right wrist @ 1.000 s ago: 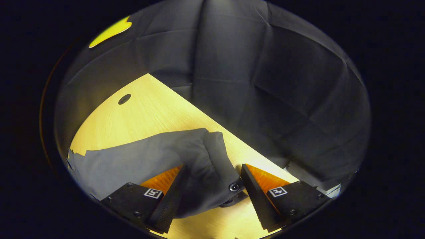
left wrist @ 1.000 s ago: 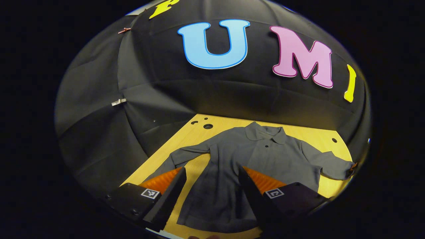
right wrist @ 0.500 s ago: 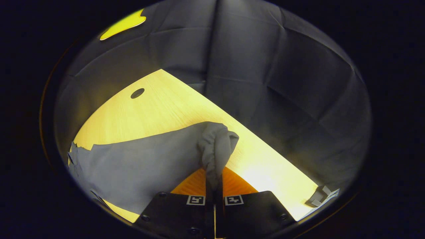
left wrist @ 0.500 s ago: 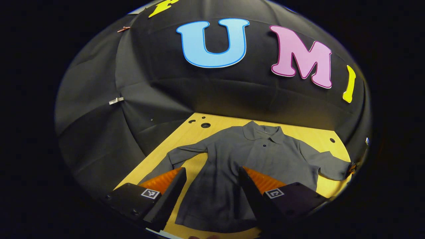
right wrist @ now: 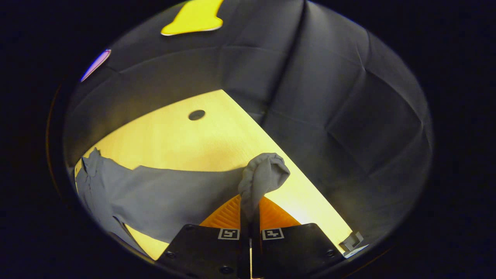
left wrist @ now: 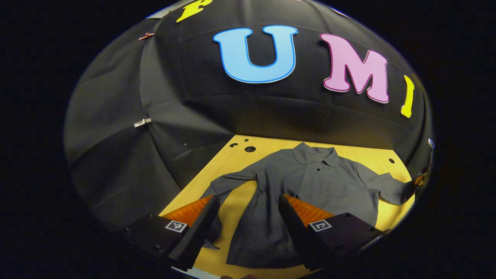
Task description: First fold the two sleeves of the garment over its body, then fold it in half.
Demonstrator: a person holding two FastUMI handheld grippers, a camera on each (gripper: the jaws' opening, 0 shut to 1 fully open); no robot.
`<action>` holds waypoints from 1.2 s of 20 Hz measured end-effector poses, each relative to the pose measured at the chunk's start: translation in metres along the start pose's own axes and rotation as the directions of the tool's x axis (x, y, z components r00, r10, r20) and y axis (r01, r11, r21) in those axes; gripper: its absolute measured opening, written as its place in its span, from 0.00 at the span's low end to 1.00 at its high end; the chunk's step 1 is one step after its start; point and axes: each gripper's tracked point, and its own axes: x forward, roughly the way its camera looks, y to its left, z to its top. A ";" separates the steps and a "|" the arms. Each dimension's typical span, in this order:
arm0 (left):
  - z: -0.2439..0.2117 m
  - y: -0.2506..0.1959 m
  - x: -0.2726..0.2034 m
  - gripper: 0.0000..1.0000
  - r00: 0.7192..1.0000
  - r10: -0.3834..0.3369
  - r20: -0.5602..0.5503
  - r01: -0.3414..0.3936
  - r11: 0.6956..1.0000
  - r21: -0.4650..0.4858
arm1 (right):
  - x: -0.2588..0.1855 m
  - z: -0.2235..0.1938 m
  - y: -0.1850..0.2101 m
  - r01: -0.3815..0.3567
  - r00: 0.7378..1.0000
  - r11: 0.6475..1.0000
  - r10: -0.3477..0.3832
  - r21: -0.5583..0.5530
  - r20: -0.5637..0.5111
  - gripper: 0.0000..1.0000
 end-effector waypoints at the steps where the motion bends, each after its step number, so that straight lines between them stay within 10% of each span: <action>1: -0.002 0.005 -0.002 0.99 1.000 -0.001 0.003 0.001 1.000 -0.003 | -0.013 0.010 0.010 -0.021 1.000 1.000 0.021 -0.008 0.018 0.06; 12: -0.015 0.074 -0.020 0.99 0.998 0.060 0.007 -0.060 0.997 -0.049 | -0.163 0.113 0.076 -0.276 0.943 0.932 0.310 -0.234 0.121 0.06; 24: -0.043 0.145 -0.046 0.99 0.979 0.202 -0.036 -0.205 0.966 -0.155 | -0.323 0.148 0.149 -0.547 0.799 0.728 0.601 -0.413 0.002 0.06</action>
